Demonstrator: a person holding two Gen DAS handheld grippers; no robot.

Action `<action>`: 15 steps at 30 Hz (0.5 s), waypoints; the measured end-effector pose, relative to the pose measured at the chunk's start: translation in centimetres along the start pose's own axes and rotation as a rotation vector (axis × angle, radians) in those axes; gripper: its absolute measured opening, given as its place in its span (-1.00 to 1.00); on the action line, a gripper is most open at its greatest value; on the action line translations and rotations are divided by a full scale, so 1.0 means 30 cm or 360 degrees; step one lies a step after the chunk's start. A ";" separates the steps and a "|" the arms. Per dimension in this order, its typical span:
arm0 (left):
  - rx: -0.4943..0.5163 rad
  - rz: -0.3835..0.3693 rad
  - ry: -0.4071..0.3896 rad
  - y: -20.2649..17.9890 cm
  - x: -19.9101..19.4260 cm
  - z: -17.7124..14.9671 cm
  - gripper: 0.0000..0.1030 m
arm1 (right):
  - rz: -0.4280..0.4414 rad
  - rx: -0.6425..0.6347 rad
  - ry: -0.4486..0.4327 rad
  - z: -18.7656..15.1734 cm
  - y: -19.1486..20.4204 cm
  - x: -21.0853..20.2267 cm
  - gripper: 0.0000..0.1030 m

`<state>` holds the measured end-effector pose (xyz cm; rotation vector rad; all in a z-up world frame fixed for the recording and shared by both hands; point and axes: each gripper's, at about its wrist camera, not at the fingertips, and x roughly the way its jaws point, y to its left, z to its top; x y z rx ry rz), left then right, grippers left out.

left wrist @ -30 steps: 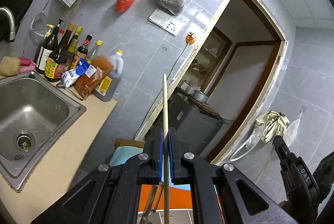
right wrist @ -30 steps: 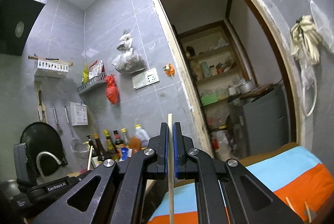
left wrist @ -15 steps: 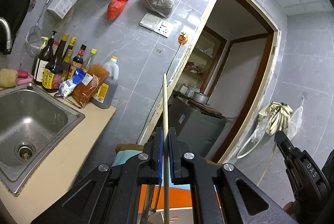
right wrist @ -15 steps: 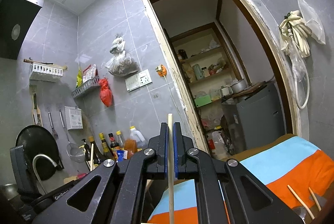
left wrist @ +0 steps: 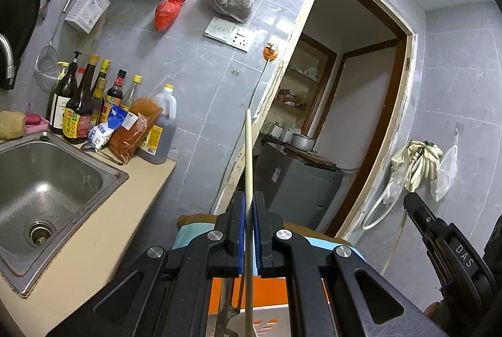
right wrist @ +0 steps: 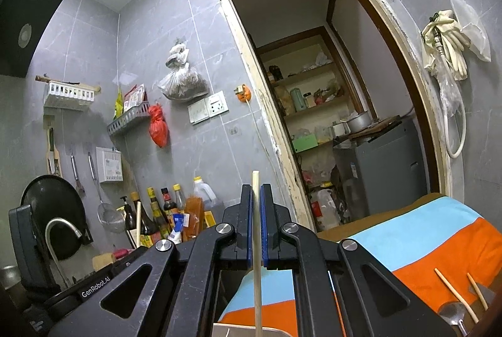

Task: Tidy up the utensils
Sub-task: 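Carry both chopsticks over the white caddy and open both tools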

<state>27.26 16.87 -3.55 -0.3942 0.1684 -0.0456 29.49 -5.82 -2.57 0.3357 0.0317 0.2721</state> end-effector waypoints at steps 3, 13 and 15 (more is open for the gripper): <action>0.0020 -0.0009 0.0027 -0.005 -0.002 -0.012 -0.89 | -0.0004 -0.0002 0.0020 -0.007 -0.004 0.001 -0.91; 0.0027 -0.0039 0.0101 -0.010 -0.016 -0.013 -0.28 | 0.0006 0.0018 0.0046 0.008 -0.011 -0.019 -0.45; -0.0001 -0.0034 0.0098 -0.007 -0.025 -0.005 -0.19 | 0.0004 0.0011 0.0047 0.025 -0.010 -0.027 -0.45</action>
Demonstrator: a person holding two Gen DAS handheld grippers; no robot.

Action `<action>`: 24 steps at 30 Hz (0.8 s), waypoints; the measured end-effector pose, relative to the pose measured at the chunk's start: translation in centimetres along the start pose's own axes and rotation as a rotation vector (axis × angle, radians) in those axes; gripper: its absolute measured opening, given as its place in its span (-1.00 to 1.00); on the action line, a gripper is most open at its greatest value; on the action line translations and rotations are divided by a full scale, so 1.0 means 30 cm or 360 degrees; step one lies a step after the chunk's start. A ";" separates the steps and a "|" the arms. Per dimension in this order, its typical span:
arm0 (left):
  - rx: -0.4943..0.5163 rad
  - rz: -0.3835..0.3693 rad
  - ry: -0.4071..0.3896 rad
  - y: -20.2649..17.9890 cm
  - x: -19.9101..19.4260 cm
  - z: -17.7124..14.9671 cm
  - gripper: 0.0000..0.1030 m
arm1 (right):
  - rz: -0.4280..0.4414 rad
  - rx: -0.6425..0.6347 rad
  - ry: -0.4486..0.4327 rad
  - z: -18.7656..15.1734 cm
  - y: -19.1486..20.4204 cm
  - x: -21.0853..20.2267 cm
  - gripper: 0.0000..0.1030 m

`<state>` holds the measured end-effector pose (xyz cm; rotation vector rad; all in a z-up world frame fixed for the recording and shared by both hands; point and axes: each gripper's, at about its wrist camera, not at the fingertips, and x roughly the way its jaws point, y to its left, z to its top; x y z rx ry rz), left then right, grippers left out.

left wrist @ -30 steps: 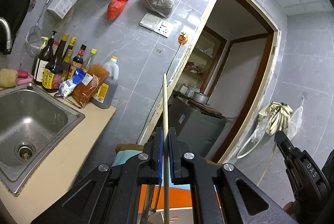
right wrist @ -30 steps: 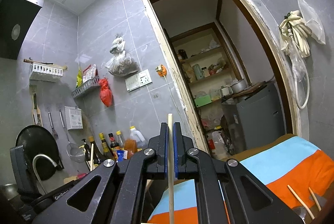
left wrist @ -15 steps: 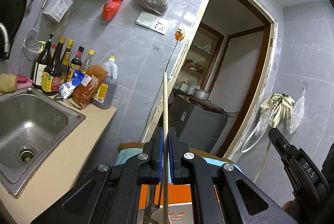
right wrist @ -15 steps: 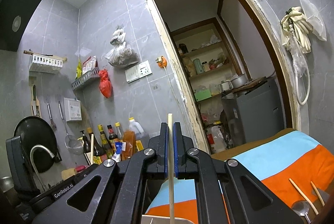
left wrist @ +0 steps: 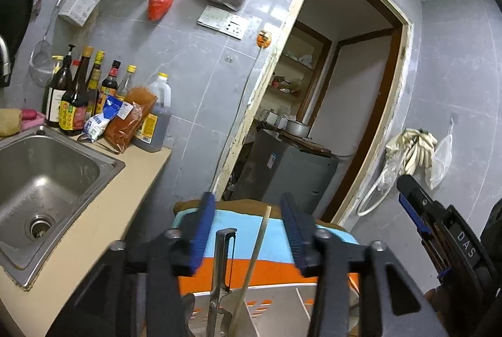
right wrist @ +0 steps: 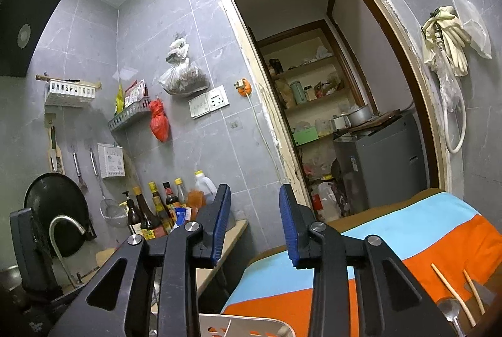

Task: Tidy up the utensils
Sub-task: 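Carry both chopsticks over the white caddy and open both tools, then move both tools back over the spoon and knife on the cloth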

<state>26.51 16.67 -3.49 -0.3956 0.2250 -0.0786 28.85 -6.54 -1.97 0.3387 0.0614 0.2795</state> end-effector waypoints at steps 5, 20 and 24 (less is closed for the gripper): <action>0.0057 0.0042 0.0033 -0.038 -0.017 0.038 -0.05 | -0.0027 -0.0028 0.0008 0.064 -0.013 -0.036 -0.18; 0.0293 0.0037 0.0126 -0.317 -0.089 0.114 0.80 | -0.0286 -0.0205 0.0179 0.280 -0.212 -0.212 0.78; 0.0332 0.0028 0.0128 -0.411 -0.101 0.092 0.95 | -0.0343 -0.0272 0.0209 0.337 -0.290 -0.255 0.85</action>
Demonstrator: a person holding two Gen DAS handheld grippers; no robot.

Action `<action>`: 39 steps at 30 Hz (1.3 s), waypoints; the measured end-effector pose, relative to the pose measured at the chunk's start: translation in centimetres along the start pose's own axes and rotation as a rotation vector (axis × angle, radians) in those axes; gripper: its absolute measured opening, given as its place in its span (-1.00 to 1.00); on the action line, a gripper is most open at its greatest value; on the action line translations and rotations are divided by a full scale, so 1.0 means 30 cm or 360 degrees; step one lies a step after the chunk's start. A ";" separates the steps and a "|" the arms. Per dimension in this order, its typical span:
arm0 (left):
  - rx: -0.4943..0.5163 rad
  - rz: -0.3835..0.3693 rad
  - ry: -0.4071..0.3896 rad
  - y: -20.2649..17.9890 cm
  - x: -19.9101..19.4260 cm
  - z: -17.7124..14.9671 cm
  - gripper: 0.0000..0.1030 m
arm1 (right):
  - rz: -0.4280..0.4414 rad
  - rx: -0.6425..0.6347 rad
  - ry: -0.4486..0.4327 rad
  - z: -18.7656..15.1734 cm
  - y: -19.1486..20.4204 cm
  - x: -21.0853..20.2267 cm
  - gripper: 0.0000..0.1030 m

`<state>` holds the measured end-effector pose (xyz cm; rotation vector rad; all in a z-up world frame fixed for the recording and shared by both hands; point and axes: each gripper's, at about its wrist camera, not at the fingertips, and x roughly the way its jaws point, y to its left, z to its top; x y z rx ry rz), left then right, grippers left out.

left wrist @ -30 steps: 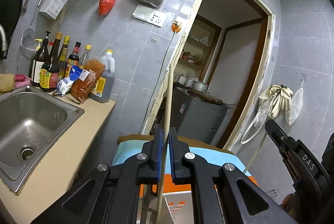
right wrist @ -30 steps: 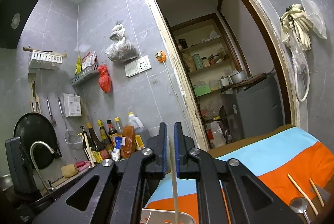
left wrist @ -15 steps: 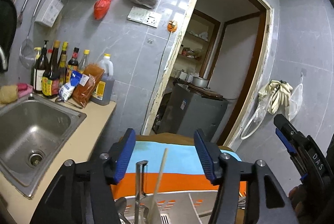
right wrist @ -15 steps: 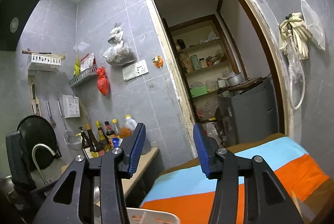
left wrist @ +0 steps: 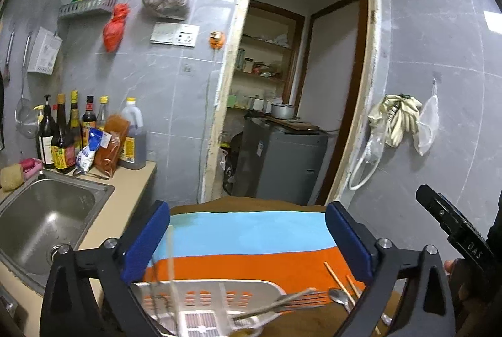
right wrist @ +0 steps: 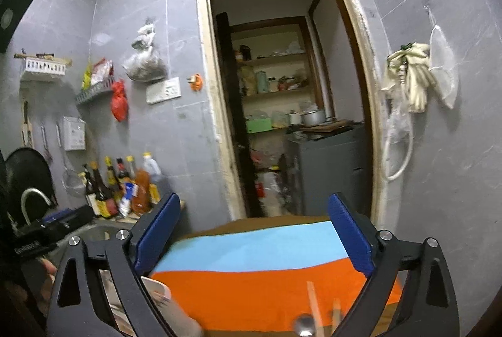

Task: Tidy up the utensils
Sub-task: 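Move both tools back over the spoon and knife on the cloth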

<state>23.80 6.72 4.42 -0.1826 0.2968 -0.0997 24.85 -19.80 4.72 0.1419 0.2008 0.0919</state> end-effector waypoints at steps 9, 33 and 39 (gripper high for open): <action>0.0055 -0.0005 0.0001 -0.207 -0.007 -0.033 0.98 | -0.0044 -0.0118 0.0033 0.046 -0.200 -0.063 0.90; 0.0028 -0.0082 0.0360 -0.535 0.239 -0.316 0.98 | -0.0099 -0.0022 0.0330 -0.138 -0.617 0.022 0.89; -0.0113 -0.0016 0.0558 -0.497 0.335 -0.429 0.98 | -0.0042 0.0000 0.0479 -0.258 -0.652 0.100 0.81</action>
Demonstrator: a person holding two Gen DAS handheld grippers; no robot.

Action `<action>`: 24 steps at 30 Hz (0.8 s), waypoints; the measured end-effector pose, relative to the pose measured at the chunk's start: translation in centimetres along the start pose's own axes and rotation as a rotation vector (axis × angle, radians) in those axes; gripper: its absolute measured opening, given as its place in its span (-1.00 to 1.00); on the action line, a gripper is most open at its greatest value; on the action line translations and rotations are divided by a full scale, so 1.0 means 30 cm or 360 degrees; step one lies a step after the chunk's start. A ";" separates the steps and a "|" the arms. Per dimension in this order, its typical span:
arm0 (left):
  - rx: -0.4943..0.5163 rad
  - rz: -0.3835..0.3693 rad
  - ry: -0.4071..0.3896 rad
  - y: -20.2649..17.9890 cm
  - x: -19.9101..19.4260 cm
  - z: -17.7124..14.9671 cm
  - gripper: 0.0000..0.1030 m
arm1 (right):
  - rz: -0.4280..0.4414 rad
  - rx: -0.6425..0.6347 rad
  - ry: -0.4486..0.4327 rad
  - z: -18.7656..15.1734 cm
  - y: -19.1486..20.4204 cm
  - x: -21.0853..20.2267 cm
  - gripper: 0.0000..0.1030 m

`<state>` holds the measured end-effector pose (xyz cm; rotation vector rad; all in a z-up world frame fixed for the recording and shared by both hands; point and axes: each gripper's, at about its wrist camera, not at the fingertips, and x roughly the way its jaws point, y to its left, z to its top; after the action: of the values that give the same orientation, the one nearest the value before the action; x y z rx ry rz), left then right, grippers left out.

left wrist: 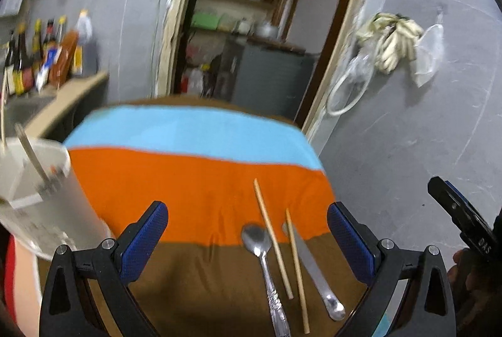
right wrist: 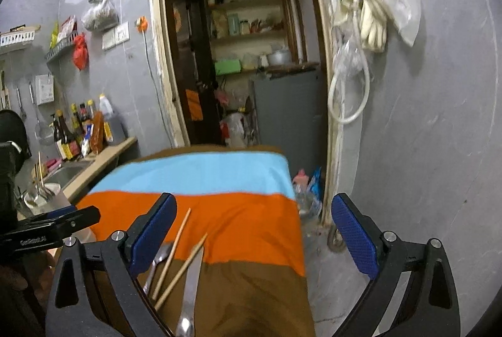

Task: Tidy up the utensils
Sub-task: 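Move both tools back over the spoon and knife on the cloth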

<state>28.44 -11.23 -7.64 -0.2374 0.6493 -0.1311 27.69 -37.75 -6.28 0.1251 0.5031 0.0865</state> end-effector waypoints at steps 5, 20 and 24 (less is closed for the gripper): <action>-0.0016 0.0009 0.0116 0.008 0.075 -0.051 0.97 | 0.0092 -0.0012 0.0167 -0.076 0.007 0.104 0.56; -0.0067 -0.0215 0.0483 0.012 0.259 -0.159 -0.20 | 0.0394 -0.0131 0.0604 -0.289 0.118 0.327 0.03; -0.0115 -0.0246 0.0512 0.030 0.283 -0.168 -0.27 | 0.0433 -0.0178 0.0647 -0.309 0.149 0.350 0.03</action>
<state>32.11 -12.92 -16.70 -0.3401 0.9566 -0.2990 32.12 -31.23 -18.69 0.0655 0.8834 0.4112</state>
